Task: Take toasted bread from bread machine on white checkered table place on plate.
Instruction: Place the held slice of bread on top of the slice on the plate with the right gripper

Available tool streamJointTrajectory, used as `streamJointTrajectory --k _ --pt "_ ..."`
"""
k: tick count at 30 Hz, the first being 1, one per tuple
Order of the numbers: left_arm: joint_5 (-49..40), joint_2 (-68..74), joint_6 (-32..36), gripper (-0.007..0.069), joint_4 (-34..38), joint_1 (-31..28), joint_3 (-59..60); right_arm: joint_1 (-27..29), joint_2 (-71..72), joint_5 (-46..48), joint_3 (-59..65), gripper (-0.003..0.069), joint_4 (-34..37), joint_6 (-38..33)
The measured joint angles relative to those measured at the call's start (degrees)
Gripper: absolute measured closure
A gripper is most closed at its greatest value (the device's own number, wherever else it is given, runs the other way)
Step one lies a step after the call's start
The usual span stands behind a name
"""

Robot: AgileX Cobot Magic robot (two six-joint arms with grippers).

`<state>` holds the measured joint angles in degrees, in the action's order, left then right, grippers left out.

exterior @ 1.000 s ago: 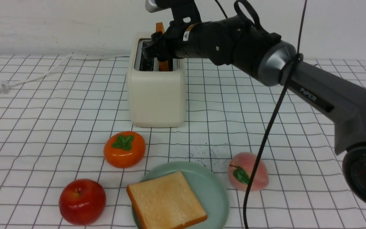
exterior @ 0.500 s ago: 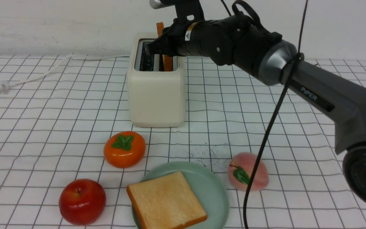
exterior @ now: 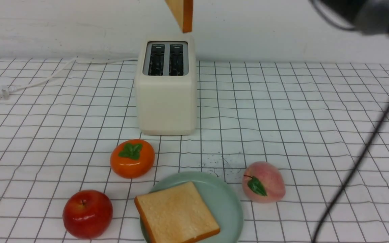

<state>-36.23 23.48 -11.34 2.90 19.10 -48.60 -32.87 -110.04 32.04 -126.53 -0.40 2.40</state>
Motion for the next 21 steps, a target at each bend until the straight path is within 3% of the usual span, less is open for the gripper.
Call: streamJointTrajectory --k 6,7,10,13,17,21 --pt "-3.78 0.00 0.00 0.0638 0.00 0.00 0.00 -0.01 8.12 21.89 -0.10 0.0576 7.84 -9.44" --pt "-6.09 0.00 0.00 0.0638 0.00 0.00 0.00 -0.01 9.99 28.98 0.07 0.0576 10.36 -11.87" --pt "-10.84 0.00 1.10 0.0638 0.00 0.00 0.00 -0.13 13.49 38.18 2.66 0.0576 14.98 -14.32" --pt "-13.49 0.00 3.01 0.0638 0.98 0.00 0.50 -0.13 16.54 39.76 7.13 0.0577 16.87 -14.76" --pt "-14.23 0.00 8.39 0.0638 6.49 0.00 3.69 -0.13 24.08 39.75 22.10 0.0582 19.33 -13.87" --pt "-13.67 0.00 14.30 0.0638 12.55 0.00 8.30 -0.13 29.44 29.97 44.22 0.0582 29.96 -15.20"
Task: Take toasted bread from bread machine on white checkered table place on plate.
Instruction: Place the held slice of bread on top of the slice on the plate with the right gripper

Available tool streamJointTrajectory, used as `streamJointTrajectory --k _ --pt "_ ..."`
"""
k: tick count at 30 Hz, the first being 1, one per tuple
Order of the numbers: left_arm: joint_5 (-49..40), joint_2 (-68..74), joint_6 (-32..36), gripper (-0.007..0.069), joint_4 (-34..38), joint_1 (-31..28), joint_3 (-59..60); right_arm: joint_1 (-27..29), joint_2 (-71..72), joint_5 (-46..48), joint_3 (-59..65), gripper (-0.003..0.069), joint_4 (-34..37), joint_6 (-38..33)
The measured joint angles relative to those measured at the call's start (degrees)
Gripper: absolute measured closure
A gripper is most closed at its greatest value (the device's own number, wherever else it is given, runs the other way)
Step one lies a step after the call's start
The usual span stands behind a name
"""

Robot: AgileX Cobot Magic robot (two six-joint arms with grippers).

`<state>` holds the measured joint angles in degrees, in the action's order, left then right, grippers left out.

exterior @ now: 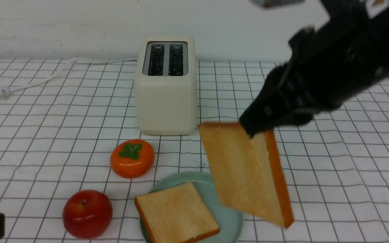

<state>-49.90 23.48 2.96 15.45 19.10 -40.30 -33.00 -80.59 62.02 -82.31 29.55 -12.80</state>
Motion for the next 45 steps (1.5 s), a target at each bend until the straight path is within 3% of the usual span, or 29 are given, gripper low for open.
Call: streamJointTrajectory --k 7,10,15,25,28,30,34,39,41,45 --pt "1.40 0.00 1.15 0.0638 0.93 0.00 1.37 1.12 -3.08 -18.16 18.27 0.0582 28.29 -21.16" --pt "1.60 0.00 1.17 0.0638 0.99 0.00 1.37 3.69 -5.78 -18.69 20.52 0.0582 41.11 -29.70" --pt "1.60 0.00 1.17 0.0638 1.03 0.00 1.37 6.79 -11.14 -17.11 20.85 0.0582 50.67 -36.88" --pt "1.49 0.00 1.17 0.0638 1.18 0.00 1.37 9.56 -16.89 -16.16 20.91 0.0582 50.43 -37.57" --pt "1.49 0.00 1.17 0.0638 1.21 0.00 1.42 9.56 -17.16 -16.98 20.91 0.0547 49.12 -36.27" --pt "1.56 0.00 1.17 0.0638 1.21 0.00 1.42 9.56 -17.16 -18.02 20.91 0.0493 47.56 -36.01" --pt "1.60 0.00 1.17 0.0638 1.21 0.00 1.42 11.13 -17.17 -18.57 20.91 0.0286 43.13 -35.44" --pt "1.60 0.00 1.17 0.0638 1.24 0.00 1.42 14.84 -16.77 -17.18 20.91 0.0167 38.90 -31.29" --pt "1.60 0.00 1.17 0.0638 1.24 0.00 1.42 16.18 -16.03 -16.56 20.91 0.0162 36.55 -29.70" --pt "3.55 0.00 1.17 0.0638 1.24 0.00 1.42 18.24 -10.40 -12.48 19.96 0.0226 26.84 -22.54"
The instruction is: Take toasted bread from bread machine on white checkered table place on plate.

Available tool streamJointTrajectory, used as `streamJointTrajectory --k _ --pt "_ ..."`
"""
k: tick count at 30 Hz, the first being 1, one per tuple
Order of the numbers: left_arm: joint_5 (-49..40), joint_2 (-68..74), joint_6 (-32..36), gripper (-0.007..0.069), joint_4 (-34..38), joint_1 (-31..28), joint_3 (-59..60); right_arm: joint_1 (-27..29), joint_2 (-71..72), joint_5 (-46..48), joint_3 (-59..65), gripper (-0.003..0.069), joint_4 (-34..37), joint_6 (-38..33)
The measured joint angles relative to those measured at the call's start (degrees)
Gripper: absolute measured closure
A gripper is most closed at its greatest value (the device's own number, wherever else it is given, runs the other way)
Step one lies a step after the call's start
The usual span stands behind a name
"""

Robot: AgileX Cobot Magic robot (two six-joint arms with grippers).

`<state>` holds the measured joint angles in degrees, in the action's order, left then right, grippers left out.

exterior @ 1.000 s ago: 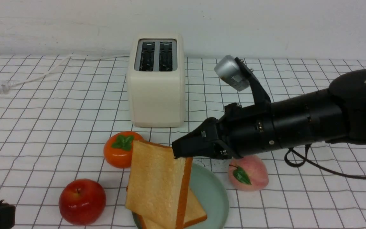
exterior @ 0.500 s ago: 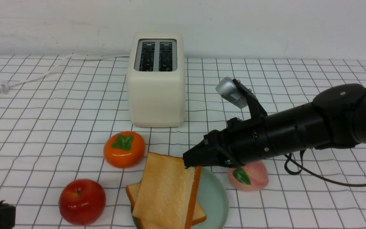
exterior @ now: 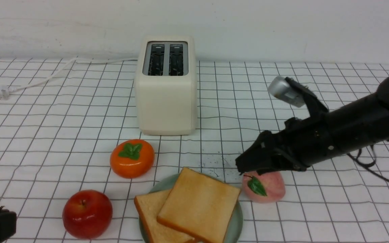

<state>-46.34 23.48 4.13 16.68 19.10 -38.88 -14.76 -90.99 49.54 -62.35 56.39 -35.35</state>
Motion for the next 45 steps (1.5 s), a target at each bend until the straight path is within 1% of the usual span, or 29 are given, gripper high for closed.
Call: streamJointTrajectory --k 1,3,5,6,7,8,9,10,11,12,13,14,18,22,23,25,28,30,33,35,36,37,39,45 --pt "2.22 0.00 0.00 0.0638 0.00 0.00 0.00 0.00 3.41 2.32 -0.84 0.0281 -3.85 3.81" --pt "5.25 0.00 0.00 0.0638 0.00 0.00 0.00 -0.06 8.81 5.97 -2.03 0.0360 -8.94 9.03" --pt "6.96 0.00 0.00 0.0638 0.00 0.00 0.00 -0.06 11.48 7.63 -2.32 0.0401 -10.77 11.10" --pt "9.37 0.00 0.00 0.0638 0.00 0.00 0.00 -0.06 15.41 10.01 -2.47 0.0464 -13.30 13.66" --pt "11.16 0.00 0.00 0.0638 0.00 0.00 0.00 -0.06 19.51 11.95 -2.52 0.0508 -15.87 15.61" --pt "12.14 0.00 0.00 0.0638 0.00 0.00 0.00 -0.06 21.30 13.27 -2.52 0.0533 -17.01 16.90" --pt "13.12 -0.11 0.00 0.0638 0.00 0.00 0.00 -0.06 25.56 15.04 -2.52 0.0564 -19.75 18.72" --pt "13.29 -0.11 0.00 0.0638 0.06 0.00 0.00 -0.06 25.56 15.04 -2.52 0.0570 -19.75 18.72" --pt "13.42 -0.81 -0.43 0.0638 0.11 0.00 0.06 -0.06 31.29 17.19 -2.52 0.0616 -23.58 21.76" --pt "13.42 -1.61 -0.97 0.0638 0.11 0.00 0.12 -0.06 33.93 17.82 -2.37 0.0638 -25.22 22.99" --pt "13.42 -1.81 -1.10 0.0638 0.16 0.00 0.12 -0.06 34.59 17.94 -2.36 0.0638 -25.62 23.29" --pt "13.36 -3.56 -2.02 0.0638 0.16 0.00 0.26 -0.06 39.38 18.66 -1.83 0.0656 -28.23 25.47" --pt "13.38 -10.32 -3.37 0.0638 0.08 0.00 1.64 -0.06 52.06 19.59 1.71 0.0660 -34.09 29.38" --pt "13.32 -20.95 -5.90 0.0638 -1.48 0.00 6.28 -0.06 71.24 20.69 10.74 0.0660 -39.89 36.11" --pt "13.32 -21.75 -6.20 0.0638 -1.61 0.00 6.82 -0.06 72.06 20.69 11.15 0.0660 -40.07 36.36" --pt "13.77 -24.22 -7.65 0.0638 -2.27 0.00 10.03 -0.06 81.10 20.38 16.06 0.0660 -42.75 39.84" --pt "14.13 -24.43 -8.54 0.0638 -2.57 0.00 14.05 -0.06 89.49 18.66 21.81 0.0660 -44.48 43.37" --pt "14.35 -24.43 -8.65 0.0638 -2.57 0.00 16.12 -0.06 91.92 16.43 26.16 0.0660 -44.58 44.10" --pt "14.56 -24.45 -8.65 0.0638 -2.45 0.00 17.68 -0.06 92.06 12.85 29.46 0.0659 -43.36 44.55" --pt "14.56 -24.45 -8.77 0.0638 -2.46 0.00 18.88 -0.06 92.06 8.09 33.02 0.0658 -41.02 44.71" --pt "14.50 -24.45 -8.77 0.0638 -2.46 0.00 18.95 -0.06 92.06 7.22 33.29 0.0658 -40.87 44.71" --pt "14.01 -24.45 -8.77 0.0638 -2.46 0.00 19.59 -0.06 92.06 3.43 35.63 0.0657 -39.47 44.71" --pt "13.08 -24.45 -8.77 0.0638 -2.46 0.00 19.94 -0.06 92.06 0.62 37.86 0.0655 -38.64 44.71" --pt "10.60 -24.45 -8.77 0.0638 -2.46 0.00 20.01 -0.06 92.06 -1.63 42.17 0.0655 -38.21 44.83"
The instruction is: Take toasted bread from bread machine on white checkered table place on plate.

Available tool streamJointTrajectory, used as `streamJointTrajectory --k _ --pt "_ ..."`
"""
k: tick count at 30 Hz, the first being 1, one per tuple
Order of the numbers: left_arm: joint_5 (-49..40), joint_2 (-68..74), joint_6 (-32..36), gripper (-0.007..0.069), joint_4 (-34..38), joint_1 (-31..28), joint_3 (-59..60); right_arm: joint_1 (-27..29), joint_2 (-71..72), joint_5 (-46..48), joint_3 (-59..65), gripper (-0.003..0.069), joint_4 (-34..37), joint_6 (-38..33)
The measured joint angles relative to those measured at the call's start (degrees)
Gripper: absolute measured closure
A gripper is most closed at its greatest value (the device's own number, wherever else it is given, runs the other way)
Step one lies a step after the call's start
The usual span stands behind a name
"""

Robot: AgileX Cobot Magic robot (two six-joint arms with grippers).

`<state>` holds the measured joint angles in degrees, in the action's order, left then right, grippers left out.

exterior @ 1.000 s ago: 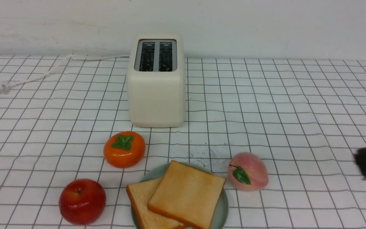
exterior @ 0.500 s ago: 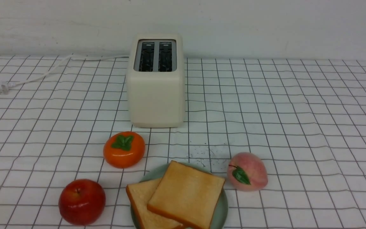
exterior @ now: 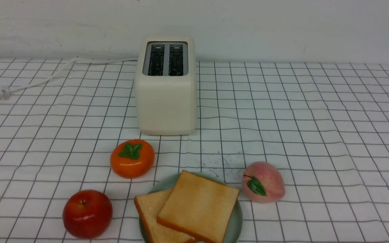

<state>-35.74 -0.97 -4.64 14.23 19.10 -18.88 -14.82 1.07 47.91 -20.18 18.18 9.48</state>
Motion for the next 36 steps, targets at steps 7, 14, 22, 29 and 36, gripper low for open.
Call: streamJointTrajectory --k 7,14,22,29,36 --pt "-0.34 0.00 0.00 0.0638 0.00 0.00 0.00 0.00 0.00 -0.53 4.18 0.0646 1.20 0.46" --pt "-0.40 0.00 0.00 0.0638 0.00 0.00 0.00 5.36 0.00 -14.73 10.10 0.0645 -1.96 -2.04" --pt "-0.44 0.00 0.00 0.0638 0.04 0.00 0.00 10.18 0.00 -24.94 21.07 0.0645 -4.15 -16.54" --pt "-0.44 0.00 0.00 0.0638 0.04 0.00 0.00 10.18 0.00 -24.76 21.07 0.0645 -7.05 -18.30" --pt "-0.55 0.00 0.00 0.0638 0.04 0.00 0.00 10.18 0.00 -24.76 21.07 0.0643 -6.66 -16.64"
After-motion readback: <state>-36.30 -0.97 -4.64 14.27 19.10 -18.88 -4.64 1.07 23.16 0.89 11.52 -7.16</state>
